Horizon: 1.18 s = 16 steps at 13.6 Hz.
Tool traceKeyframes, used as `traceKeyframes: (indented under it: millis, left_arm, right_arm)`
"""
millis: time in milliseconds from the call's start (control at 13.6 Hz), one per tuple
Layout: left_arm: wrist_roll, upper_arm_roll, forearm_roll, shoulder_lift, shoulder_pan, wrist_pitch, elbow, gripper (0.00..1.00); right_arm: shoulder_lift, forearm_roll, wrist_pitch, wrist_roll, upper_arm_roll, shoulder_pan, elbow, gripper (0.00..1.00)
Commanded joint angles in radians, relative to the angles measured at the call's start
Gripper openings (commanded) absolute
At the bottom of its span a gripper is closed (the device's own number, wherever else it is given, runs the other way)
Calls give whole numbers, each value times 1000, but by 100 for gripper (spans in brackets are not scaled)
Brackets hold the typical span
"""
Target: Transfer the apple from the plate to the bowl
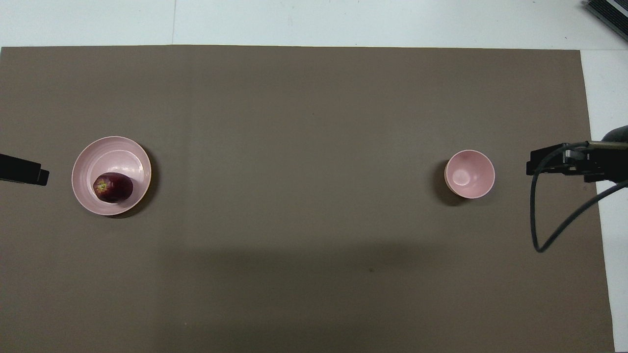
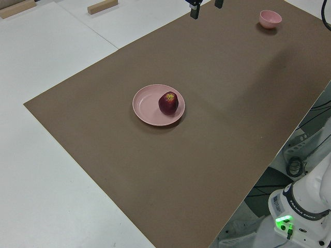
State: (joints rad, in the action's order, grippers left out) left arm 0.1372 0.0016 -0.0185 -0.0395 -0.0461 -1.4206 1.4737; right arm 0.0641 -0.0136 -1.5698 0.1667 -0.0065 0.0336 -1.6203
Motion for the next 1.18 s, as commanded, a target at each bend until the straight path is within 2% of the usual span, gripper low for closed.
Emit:
traceKeyframes:
  millis: [0, 295, 442, 663, 958, 1105]
  left_arm:
    - [5, 3, -3, -33, 0, -37, 49, 100]
    - [7, 3, -3, -80, -5, -208, 235, 100]
    - [7, 3, -3, -76, -3, -276, 316, 100]
    - [10, 5, -3, -80, 9, -443, 457, 100]
    - [13, 6, -3, -66, 17, -570, 558, 100]
    - [13, 6, -3, -51, 63, -654, 606, 100]
  right_arm:
    - [8, -3, 8, 13, 8, -12, 0, 100]
    - [8, -3, 7, 13, 8, -11, 0, 100]
    - [8, -3, 7, 13, 8, -11, 0, 100]
    - [8, -3, 13, 11, 10, -11, 0, 100]
    - [13, -3, 69, 2, 11, 2, 3, 100]
    - [14, -8, 67, -6, 11, -1, -3, 100]
